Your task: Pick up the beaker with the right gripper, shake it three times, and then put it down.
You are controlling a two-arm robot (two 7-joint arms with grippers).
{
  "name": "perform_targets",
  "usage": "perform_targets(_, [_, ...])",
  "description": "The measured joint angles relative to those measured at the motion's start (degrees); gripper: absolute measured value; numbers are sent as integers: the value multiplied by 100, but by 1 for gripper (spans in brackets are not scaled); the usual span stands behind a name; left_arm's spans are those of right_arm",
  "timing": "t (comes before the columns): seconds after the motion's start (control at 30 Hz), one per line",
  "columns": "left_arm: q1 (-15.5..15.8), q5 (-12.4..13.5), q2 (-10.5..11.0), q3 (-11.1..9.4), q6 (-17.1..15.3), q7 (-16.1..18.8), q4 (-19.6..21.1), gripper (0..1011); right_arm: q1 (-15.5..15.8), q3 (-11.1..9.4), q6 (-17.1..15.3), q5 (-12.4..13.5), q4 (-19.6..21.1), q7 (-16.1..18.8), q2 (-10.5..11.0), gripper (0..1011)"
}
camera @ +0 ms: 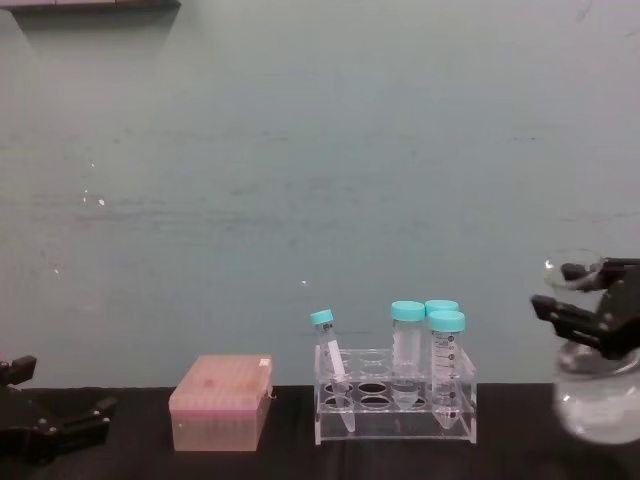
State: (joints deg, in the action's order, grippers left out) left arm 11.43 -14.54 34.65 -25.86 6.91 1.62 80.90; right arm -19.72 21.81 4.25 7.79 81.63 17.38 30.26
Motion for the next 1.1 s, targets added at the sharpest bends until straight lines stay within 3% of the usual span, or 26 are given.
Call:
perform_targets(0.03, [0,0,0,0,0,0,0,1000,-43,127,95,-515,16,-201,131,451])
perform_targets(0.1, [0,0,0,0,0,0,0,1000,-84,237,149,-996,22,-389,244,450])
perform_targets(0.13, [0,0,0,0,0,0,0,1000,-125,345,183,-1428,26,-544,342,451])
perform_targets(0.23, [0,0,0,0,0,0,0,1000,-181,481,218,-1957,19,-724,454,450])
perform_targets(0.27, [0,0,0,0,0,0,0,1000,-209,560,227,-2254,5,-818,509,450])
perform_targets(0.43, [0,0,0,0,0,0,0,1000,-306,796,265,-3112,-37,-1049,646,451])
perform_targets(0.6, [0,0,0,0,0,0,0,1000,-333,854,291,-3361,-59,-1069,647,450])
perform_targets(0.67, [0,0,0,0,0,0,0,1000,-330,837,307,-3351,-59,-1056,619,450])
perform_targets(0.8, [0,0,0,0,0,0,0,1000,-218,598,351,-2810,-40,-861,442,450])
perform_targets(0.83, [0,0,0,0,0,0,0,1000,-165,468,356,-2494,-27,-737,353,451])
perform_targets(0.97, [0,0,0,0,0,0,0,1000,-30,142,319,-1680,-6,-446,120,450])
perform_targets(1.0, [0,0,0,0,0,0,0,1000,44,-65,237,-1189,-6,-272,-33,451])
perform_targets(1.03, [0,0,0,0,0,0,0,1000,85,-173,175,-912,-6,-181,-123,450])
perform_targets(1.07, [0,0,0,0,0,0,0,1000,165,-397,10,-366,-13,1,-314,450])
perform_targets(1.1, [0,0,0,0,0,0,0,1000,196,-491,-80,-116,-18,74,-396,450])
